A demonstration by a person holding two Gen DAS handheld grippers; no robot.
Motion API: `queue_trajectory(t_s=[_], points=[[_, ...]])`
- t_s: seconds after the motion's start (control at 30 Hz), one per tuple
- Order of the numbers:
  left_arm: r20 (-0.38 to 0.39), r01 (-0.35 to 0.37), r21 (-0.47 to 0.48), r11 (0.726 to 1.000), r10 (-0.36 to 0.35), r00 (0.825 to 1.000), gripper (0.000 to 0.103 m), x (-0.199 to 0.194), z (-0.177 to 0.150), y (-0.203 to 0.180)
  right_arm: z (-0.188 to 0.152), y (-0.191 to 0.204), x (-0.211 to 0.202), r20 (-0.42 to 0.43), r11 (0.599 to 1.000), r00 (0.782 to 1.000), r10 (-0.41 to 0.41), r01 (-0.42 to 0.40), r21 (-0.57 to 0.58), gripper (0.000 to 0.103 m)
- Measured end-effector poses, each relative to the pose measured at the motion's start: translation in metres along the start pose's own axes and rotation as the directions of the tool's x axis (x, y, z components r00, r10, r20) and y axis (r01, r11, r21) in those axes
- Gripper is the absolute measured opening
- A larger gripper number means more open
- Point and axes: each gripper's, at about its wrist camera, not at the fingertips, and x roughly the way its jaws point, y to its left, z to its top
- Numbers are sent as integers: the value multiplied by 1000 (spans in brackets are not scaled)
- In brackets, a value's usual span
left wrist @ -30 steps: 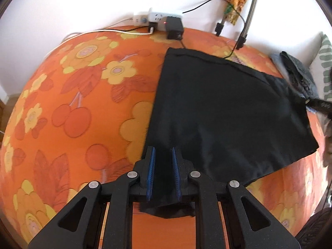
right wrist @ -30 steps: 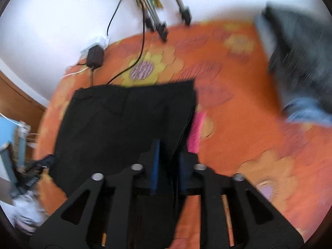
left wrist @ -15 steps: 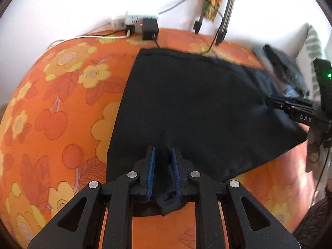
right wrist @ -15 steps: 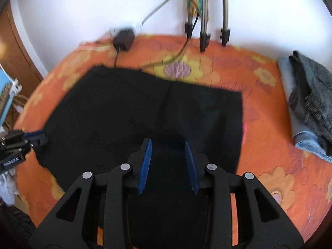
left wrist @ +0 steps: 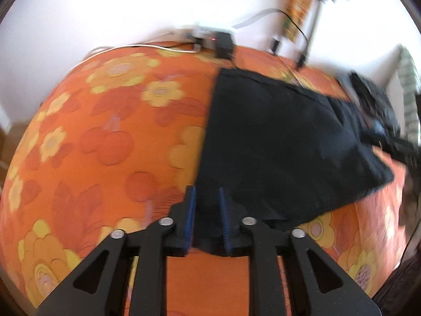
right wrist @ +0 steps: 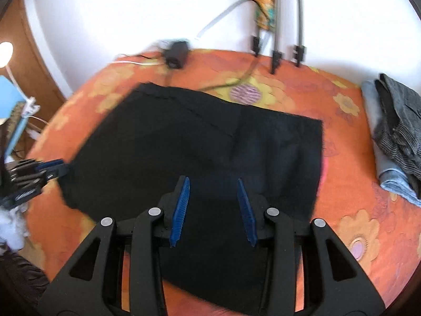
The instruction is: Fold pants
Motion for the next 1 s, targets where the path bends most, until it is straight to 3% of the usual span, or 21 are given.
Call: queue_trajectory(t_s=[0.1,0.2,0.4,0.5,0.6,0.7,0.73,0.77,0.9,1.0], points=[[-1,57,-103,993,-57,998,52,-3,0,19,-5,24,-7,7,999,999,47,-47,-18,40],[-18,121,-161,980,-126,992,53,2,-2,24,-8,47,-8,-1,995,995,95,-95,-26,47],[-54,132,-200,971,-145,988,53,17,-7,24,0,76,-1,-30,982,981,189,-189,3,53],[-49,135,-219,966,-149,988,53,19,-10,24,12,94,7,-48,976,975,216,-216,2,63],[-42,131,-221,967,-144,989,53,18,-10,24,27,110,21,-75,972,969,234,-232,27,63],[-34,139,-236,962,-151,988,45,18,-9,26,45,127,40,-123,967,959,255,-251,47,63],[-32,144,-238,961,-156,987,38,19,-9,27,51,134,47,-139,967,957,256,-251,52,63],[-38,151,-240,959,-165,986,21,21,-9,27,58,141,54,-157,967,955,253,-247,55,63],[-38,161,-237,958,-175,984,13,24,-7,25,75,161,83,-235,971,942,240,-229,71,63],[-18,203,-269,941,-216,976,10,20,-4,29,82,172,101,-279,979,938,206,-196,64,63]])
